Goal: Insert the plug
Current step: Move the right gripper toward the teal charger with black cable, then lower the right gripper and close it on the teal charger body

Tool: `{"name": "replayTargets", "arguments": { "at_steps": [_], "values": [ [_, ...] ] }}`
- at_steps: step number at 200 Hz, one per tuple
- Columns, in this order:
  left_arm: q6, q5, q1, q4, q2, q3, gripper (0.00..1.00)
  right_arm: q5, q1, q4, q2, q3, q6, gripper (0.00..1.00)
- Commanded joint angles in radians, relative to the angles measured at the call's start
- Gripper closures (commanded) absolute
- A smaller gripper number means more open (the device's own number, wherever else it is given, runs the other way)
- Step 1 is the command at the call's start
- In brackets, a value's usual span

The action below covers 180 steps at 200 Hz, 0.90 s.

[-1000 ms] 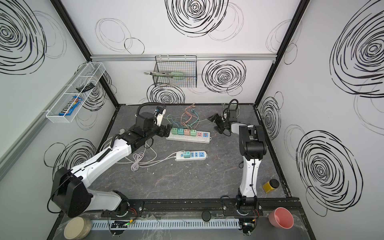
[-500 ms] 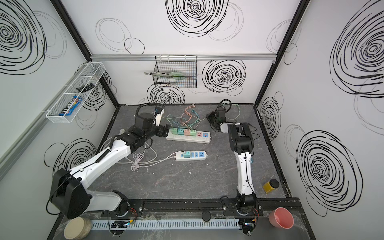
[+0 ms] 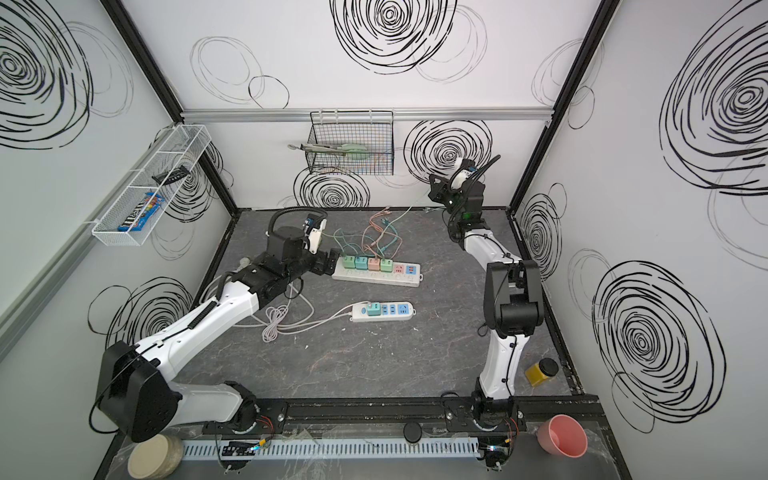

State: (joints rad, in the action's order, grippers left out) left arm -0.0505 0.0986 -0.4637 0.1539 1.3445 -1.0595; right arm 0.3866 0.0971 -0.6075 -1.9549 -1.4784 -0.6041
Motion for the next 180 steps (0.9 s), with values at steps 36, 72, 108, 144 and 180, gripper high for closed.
{"name": "replayTargets", "arguments": {
  "at_steps": [36, 72, 108, 144, 180],
  "values": [
    [-0.047, 0.057, 0.014, -0.078, -0.017, 0.017, 0.04, 0.136, 0.124, 0.254, -0.283, -0.314, 0.141, 0.99],
    [-0.062, 0.091, 0.038, -0.039, -0.029, -0.011, 0.04, 0.108, 0.186, 0.411, -0.405, -0.510, 0.150, 0.77],
    [-0.080, 0.114, 0.039, -0.018, -0.050, 0.003, 0.04, 0.074, 0.116, 0.567, -0.239, -0.384, 0.252, 0.29],
    [-0.106, 0.133, 0.023, -0.012, -0.038, -0.017, 0.04, 0.040, -0.057, 0.697, 0.077, -0.013, 0.343, 0.03],
    [-0.097, 0.211, -0.040, -0.024, -0.031, -0.044, 0.04, -0.158, -0.263, 0.968, 0.353, 0.294, 0.231, 0.03]
  ]
}}
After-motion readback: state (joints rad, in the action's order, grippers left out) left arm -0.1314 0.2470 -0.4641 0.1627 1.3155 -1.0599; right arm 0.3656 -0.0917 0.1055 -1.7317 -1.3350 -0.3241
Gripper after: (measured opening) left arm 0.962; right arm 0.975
